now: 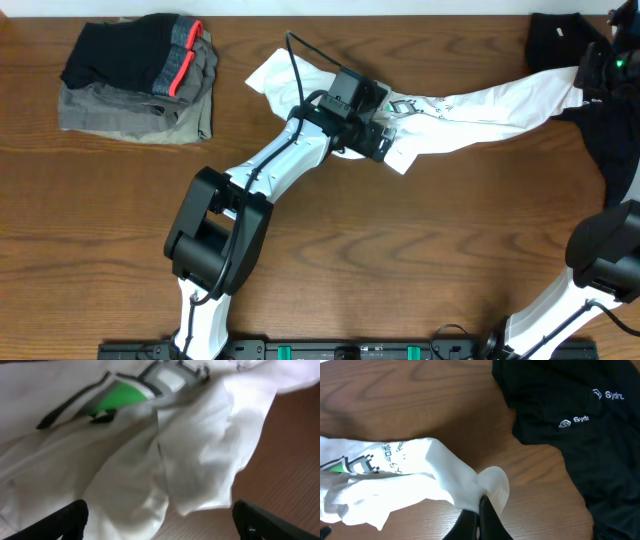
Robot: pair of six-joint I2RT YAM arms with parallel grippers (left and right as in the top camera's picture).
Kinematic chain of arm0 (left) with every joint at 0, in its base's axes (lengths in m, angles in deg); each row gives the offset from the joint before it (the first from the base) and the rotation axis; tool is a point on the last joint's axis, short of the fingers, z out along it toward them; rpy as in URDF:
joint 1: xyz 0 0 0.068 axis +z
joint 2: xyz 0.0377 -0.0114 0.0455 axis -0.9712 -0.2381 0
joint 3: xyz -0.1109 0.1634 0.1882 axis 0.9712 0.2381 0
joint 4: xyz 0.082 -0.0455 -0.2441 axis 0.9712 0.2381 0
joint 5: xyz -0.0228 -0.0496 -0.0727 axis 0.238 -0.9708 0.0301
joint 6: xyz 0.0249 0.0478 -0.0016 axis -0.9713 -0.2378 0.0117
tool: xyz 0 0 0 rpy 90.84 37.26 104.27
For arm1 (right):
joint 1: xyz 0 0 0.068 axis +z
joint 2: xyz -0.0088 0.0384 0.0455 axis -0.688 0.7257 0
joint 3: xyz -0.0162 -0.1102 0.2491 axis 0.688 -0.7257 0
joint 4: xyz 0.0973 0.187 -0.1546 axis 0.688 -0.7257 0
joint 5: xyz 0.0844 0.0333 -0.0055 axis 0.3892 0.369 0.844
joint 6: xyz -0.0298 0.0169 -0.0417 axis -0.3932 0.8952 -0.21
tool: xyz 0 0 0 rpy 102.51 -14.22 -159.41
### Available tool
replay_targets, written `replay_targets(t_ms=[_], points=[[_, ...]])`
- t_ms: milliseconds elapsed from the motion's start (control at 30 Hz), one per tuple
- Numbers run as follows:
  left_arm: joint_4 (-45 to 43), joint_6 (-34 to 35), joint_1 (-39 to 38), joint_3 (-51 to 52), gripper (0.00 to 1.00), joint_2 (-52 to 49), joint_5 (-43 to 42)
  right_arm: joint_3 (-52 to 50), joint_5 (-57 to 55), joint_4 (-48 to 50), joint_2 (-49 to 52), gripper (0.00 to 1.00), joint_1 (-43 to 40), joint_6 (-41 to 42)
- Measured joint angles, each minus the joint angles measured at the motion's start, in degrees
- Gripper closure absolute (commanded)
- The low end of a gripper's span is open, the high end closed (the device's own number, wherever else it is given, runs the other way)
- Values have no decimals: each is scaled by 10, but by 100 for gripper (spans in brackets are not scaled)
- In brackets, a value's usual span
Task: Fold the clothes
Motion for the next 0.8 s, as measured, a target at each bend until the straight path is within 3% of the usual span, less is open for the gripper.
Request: replay_targets(t_ms=[300,800], points=[[-17,65,-17,0,26,-15,-26,0,1,1,0,99,0,0],[-20,78,-32,0,43,-61,-28,0,0,2,0,99,0,0]])
